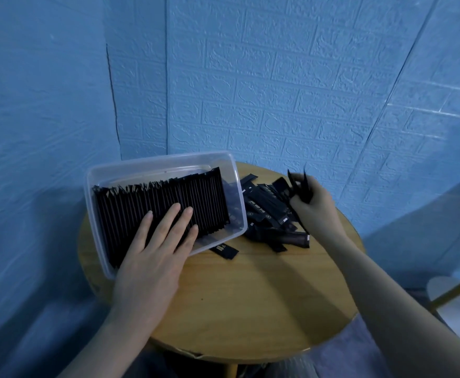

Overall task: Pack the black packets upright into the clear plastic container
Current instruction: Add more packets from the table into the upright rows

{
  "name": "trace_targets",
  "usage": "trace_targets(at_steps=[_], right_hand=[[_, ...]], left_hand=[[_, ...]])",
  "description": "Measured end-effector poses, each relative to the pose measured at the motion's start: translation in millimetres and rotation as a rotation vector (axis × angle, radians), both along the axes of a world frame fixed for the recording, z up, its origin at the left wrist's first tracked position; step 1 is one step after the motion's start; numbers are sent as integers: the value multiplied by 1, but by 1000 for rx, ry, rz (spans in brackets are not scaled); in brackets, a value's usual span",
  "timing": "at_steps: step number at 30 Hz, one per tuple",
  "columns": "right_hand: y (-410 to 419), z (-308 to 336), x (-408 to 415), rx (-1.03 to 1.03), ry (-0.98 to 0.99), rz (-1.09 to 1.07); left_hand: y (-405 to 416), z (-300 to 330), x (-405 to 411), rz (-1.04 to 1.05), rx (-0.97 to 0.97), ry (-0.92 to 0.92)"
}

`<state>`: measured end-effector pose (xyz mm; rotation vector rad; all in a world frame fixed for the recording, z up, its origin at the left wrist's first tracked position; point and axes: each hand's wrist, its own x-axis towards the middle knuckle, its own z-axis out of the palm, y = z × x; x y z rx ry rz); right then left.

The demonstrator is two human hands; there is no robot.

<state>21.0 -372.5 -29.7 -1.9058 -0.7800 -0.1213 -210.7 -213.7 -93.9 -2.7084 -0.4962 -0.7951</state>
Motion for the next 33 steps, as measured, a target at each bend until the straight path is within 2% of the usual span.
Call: trace_targets(at_steps=[5,10,14,19,26,33], right_hand=[[50,-5,32,-260,22,17],[62,-19,41,-672,97,92],[63,-29,37,-909,-4,71],[63,-23,32,-806,-39,18],[51,-15,32,-659,111,74],[20,0,36,-543,137,93]], left_hand=[[-1,0,-1,1,-10,-1],[-3,3,-2,-2,-13,5],[-3,3,-3,0,-12,15],[-4,4,-3,3,-15,11],[-3,3,-2,5,-17,17],[-1,2,-2,6,-21,15]])
